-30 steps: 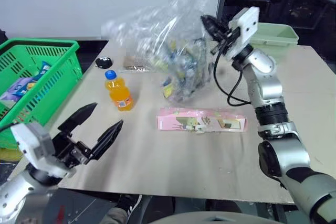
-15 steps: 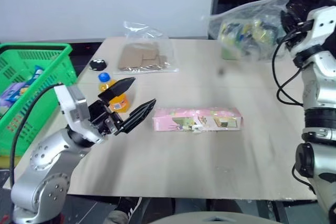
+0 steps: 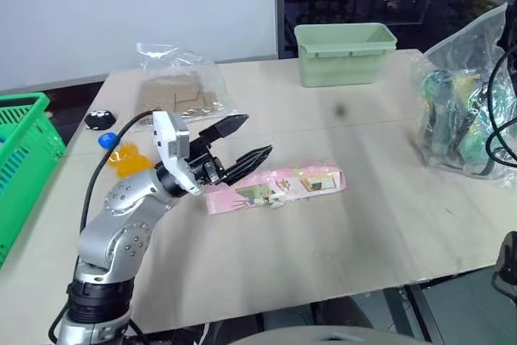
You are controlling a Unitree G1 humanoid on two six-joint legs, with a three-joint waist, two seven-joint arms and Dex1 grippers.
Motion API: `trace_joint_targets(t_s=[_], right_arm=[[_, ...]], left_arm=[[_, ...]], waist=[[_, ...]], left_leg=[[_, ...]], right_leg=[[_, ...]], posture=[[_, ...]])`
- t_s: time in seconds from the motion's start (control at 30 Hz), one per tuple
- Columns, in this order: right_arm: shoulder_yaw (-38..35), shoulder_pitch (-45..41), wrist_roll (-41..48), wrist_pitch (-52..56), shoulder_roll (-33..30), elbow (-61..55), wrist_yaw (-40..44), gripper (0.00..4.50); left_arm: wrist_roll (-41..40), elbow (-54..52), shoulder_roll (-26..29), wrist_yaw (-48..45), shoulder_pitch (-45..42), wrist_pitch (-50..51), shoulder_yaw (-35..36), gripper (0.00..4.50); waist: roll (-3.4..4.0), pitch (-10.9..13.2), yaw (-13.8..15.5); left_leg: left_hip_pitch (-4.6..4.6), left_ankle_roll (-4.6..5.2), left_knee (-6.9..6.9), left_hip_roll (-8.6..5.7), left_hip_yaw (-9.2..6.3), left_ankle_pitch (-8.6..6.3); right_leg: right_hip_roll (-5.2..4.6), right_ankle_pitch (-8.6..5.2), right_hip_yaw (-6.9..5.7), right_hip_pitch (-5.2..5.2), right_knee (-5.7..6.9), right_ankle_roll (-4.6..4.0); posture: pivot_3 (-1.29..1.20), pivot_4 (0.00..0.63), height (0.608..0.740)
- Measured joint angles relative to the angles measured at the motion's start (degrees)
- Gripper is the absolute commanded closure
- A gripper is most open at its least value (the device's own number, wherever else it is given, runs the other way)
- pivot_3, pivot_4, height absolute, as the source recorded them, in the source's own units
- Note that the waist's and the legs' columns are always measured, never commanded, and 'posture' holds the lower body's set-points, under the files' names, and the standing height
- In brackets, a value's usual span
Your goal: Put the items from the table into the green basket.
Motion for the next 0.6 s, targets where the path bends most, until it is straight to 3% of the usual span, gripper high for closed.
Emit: trace_joint_targets(t_s=[0.1,0.2,0.33,0.47,0.6], right_arm=[[-0.81,0.25,3.94,1.57,0.33,-2.06,3.35,0.05],[-0.11,4.74,10.04,5.2,0.36,-8.84,11.83,0.05],[4.53,19.17,18.31,12.97,0.62,-21.88,25.21,0.05],[9.46,25.54,20.56,16.34,0.23,-28.71,31.98,0.05],[15.69,26.28,19.26,17.97,-1.86,-30.85,37.89,0.05]], left_arm=[[0.72,-0.02,0.82,-0.7,0.84,0.05,0.46,0.0],[1.32,-0.06,2.0,-1.35,3.13,0.2,1.24,0.0],[3.22,-0.09,5.29,-3.64,8.41,-0.32,4.16,0.0],[3.67,-0.28,7.13,-5.27,11.42,-0.7,7.01,0.0],[5.41,-1.31,9.68,-7.22,18.03,-0.97,10.53,0.0]], waist=[[0.0,0.0,-0.84],[0.0,0.0,-1.11],[0.0,0.01,-0.72],[0.2,0.21,-0.23],[0.16,0.29,0.3]], left_leg=[[0.12,0.0,0.02,0.0,-0.03,0.0],[0.21,0.01,0.02,0.02,-0.13,-0.01],[0.12,0.01,0.01,0.04,-0.37,-0.01],[0.11,0.01,0.05,0.0,-0.36,-0.01],[0.17,0.01,0.07,0.0,-0.36,-0.01]], right_leg=[[0.0,0.0,0.0,0.15,0.0,0.02],[0.05,-0.04,-0.05,0.25,-0.03,0.08],[0.1,-0.14,-0.22,0.29,-0.05,0.21],[0.06,-0.27,-0.24,0.29,-0.05,0.06],[0.06,-0.29,-0.23,0.29,-0.05,0.04]], posture=[[-0.1,0.017,0.74],[-0.09,0.02,0.74],[-0.08,0.022,0.74],[-0.04,0.024,0.74],[0.01,0.025,0.74]])
